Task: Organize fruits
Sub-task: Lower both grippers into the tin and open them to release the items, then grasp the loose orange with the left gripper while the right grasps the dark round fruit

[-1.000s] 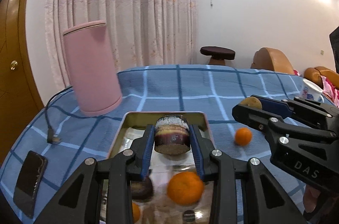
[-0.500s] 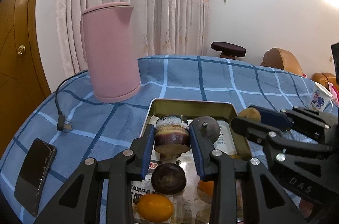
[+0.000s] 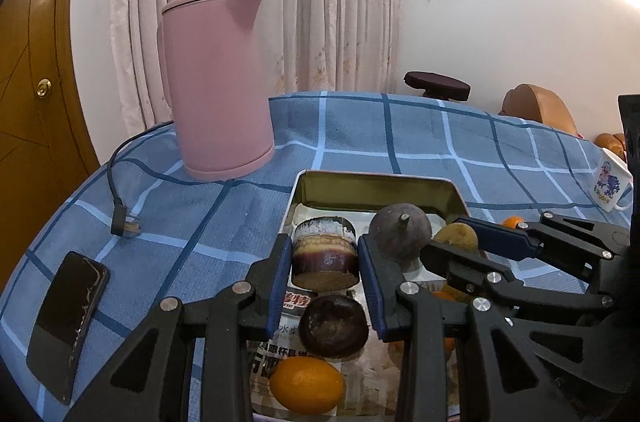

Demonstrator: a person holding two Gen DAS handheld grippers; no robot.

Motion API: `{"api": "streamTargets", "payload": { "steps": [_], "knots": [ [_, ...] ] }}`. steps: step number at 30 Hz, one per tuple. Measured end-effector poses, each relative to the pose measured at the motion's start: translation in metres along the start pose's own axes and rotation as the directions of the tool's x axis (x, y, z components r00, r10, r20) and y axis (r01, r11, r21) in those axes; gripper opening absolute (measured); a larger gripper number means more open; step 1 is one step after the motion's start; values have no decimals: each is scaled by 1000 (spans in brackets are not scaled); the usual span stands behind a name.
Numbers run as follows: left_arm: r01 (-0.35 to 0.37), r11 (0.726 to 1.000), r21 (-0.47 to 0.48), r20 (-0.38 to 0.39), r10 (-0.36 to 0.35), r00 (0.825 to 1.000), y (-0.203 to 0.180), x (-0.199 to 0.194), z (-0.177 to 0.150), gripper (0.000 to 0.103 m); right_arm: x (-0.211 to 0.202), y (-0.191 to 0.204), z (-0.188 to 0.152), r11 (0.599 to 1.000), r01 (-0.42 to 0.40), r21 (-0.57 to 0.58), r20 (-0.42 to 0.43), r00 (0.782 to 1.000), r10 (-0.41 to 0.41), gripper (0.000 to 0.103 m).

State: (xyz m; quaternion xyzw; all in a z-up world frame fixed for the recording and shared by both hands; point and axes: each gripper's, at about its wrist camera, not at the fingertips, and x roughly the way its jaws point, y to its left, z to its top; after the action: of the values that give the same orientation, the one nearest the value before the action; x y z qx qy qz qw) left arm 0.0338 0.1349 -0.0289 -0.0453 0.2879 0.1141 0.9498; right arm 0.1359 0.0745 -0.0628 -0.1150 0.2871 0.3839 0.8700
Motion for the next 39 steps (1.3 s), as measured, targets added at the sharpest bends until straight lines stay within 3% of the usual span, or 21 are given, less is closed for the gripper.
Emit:
{"api": "streamTargets", "payload": {
  "steps": [10, 12, 15, 20, 23, 29, 35, 39],
  "knots": [
    [-29, 1000, 5, -35, 29, 999, 3, 5, -8, 36, 12, 4, -8, 999, -48, -11, -61, 997, 47, 35],
    [-43, 999, -2, -41, 43, 998, 5, 4, -8, 36, 9, 3, -8, 999, -43, -8, -51, 998, 43, 46],
    [-47, 999, 5, -21, 47, 999, 3, -6, -7, 40, 1, -2, -9, 999, -51, 12, -32, 998, 52, 55],
    [-47, 999, 3, 16, 47, 999, -6, -20, 1, 73, -23, -21, -10, 998, -40, 42, 19, 999, 39, 64],
    [-29, 999, 28, 35, 28, 999, -22, -27, 4, 77, -43, -40, -13, 998, 5, 60, 46, 999, -8, 70],
    [22, 993, 112, 24, -25, 999, -69, -24, 6, 78, -72, -92, -23, 983, 120, 139, 58, 990, -129, 72],
    [69, 982, 175, 23, -74, 997, -112, -19, 12, 78, -82, -136, -34, 947, 247, 206, 23, 966, -257, 72],
    [108, 978, 178, -4, -109, 994, -133, -5, 17, 78, -78, -159, -42, 926, 288, 246, -33, 957, -289, 70]
  ]
}}
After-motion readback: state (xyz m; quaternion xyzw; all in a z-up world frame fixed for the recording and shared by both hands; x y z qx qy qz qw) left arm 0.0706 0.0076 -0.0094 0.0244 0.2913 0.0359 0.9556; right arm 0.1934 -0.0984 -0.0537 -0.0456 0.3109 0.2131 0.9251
